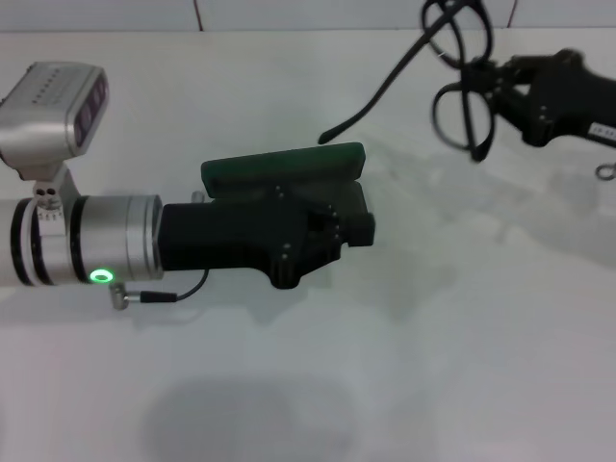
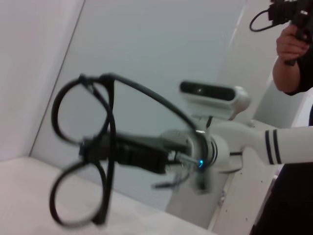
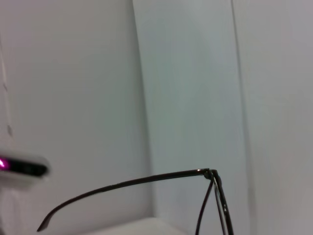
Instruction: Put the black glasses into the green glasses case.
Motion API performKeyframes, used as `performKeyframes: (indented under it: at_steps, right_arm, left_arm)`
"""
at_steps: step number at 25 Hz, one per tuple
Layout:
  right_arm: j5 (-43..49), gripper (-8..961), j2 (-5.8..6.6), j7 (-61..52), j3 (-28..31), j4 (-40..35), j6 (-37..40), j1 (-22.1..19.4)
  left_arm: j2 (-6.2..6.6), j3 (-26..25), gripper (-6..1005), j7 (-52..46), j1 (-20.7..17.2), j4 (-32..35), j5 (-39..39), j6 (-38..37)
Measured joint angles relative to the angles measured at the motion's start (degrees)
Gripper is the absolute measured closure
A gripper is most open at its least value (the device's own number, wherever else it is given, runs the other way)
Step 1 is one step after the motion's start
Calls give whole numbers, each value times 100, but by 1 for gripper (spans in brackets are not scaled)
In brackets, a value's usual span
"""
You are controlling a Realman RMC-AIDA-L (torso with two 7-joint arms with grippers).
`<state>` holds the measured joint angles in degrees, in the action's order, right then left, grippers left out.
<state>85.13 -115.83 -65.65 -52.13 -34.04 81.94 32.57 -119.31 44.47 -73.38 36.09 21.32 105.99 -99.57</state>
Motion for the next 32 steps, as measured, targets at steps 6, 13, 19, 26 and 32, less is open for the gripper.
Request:
performKeyframes:
  at_steps: [6, 13, 19, 26, 32]
  right_arm:
    - [0, 898, -12, 1082, -67, -176, -352, -116]
    - [-499, 898, -37, 1887, -1422, 9, -1050, -59]
    - [-987, 899, -36, 2265, -2445, -15, -1313, -50]
    - [-1286, 899, -35, 2310, -2997, -74, -1213, -1]
    - [-1547, 899, -35, 2313, -3399, -77, -1084, 14]
  left_arm:
    - [13, 8, 998, -98, -50, 5, 72, -2]
    - [0, 35, 998, -106, -1, 4, 79, 3]
    - [-3, 35, 997, -106, 39, 4, 80, 18]
    - [-11, 35, 997, -102, 63, 4, 80, 62]
    - [-13, 35, 997, -98, 85, 4, 75, 105]
